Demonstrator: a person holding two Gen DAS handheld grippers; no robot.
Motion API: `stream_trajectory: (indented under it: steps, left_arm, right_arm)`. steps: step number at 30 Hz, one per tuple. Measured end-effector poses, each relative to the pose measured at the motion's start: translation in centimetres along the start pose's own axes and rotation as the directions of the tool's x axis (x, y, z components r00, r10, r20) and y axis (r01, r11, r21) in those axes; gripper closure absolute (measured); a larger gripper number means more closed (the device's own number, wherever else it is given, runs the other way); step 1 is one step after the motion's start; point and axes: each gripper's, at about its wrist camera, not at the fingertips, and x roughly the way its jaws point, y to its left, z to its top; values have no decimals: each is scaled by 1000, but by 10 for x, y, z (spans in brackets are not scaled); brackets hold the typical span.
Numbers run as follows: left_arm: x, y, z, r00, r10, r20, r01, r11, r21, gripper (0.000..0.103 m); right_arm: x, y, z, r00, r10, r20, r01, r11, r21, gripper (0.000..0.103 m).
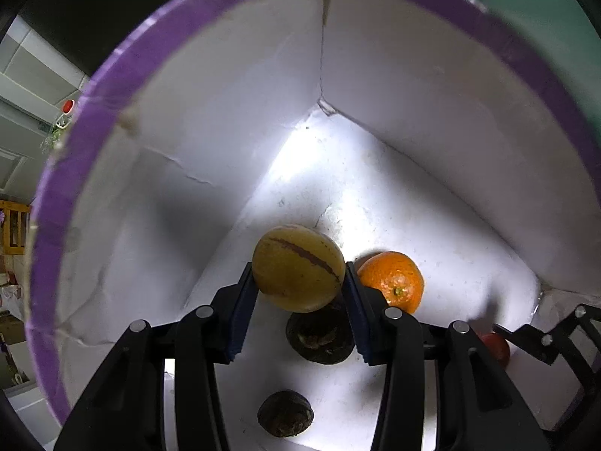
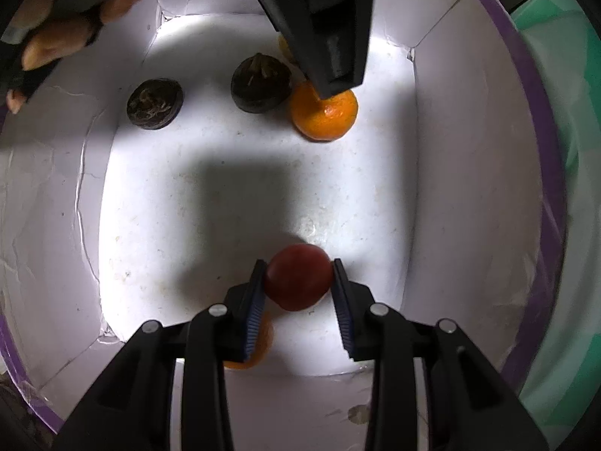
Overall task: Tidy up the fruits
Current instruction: 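Open both tools to drop the fruits and lift away from the box, then grasp a dark mangosteen with the left tool while the right tool grasps a red tomato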
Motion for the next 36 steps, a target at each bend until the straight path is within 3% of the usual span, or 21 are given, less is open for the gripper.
stream_trajectory:
  steps: [2,4,8,12,13,18,21,22,23,27,30,31,33,34,36]
  left_arm:
    - [-1,-1,0,1000,-6,1,6,1000,-11,60]
    - [-2,-1,-1,1000,-10,1,10,1000,-19,59]
    - [-4,1,-3,1000,-2,12,2,1000,-28,55]
    - [-16,17,-9,997,19,80,-16,999,-40,22]
    - [-22,17,-11,995,20,101,-16,999,-42,18]
    - [-58,14,-32,983,60,175,-52,997,-49,18]
    - [-87,11,-46,967,113,229,-106,993,-44,16]
    - [-96,8,-53,960,133,248,-126,991,-45,16]
    - [-110,5,-59,947,162,278,-155,987,-49,16]
    - [-169,-12,-64,878,239,415,-241,969,-48,15]
    - [-215,-38,-66,819,264,510,-292,956,-25,15]
    - [-230,-48,-65,796,264,544,-305,952,-16,15]
    - [-259,-78,-55,744,230,628,-308,951,17,15]
    - [-271,-93,-53,727,200,657,-297,954,39,15]
    - [-296,-133,-40,698,79,712,-226,967,114,15]
  right_arm:
    - [-6,-1,-1,1000,0,18,-1,1000,13,33]
    - [-14,-2,-3,999,-2,49,1,1000,23,22]
    - [-20,1,-10,998,5,63,-7,999,33,20]
    - [-34,6,-28,993,-2,122,-2,999,33,19]
    - [-40,8,-32,989,-1,145,-4,999,32,19]
    - [-82,11,-48,961,28,274,-40,999,37,19]
    - [-124,6,-70,922,56,384,-76,996,37,19]
    - [-140,4,-62,908,57,414,-79,996,35,19]
    - [-155,0,-68,893,62,446,-86,996,34,19]
    - [-222,-19,-110,784,77,616,-131,990,42,19]
    - [-268,-44,-148,697,-13,716,-114,985,129,7]
    - [-286,-60,-170,654,-60,754,-116,977,179,5]
    - [-303,-84,-199,615,-128,778,-111,963,246,3]
    - [-312,-100,-219,604,-191,774,-91,948,304,2]
    - [-314,-124,-247,608,-290,739,-55,913,404,2]
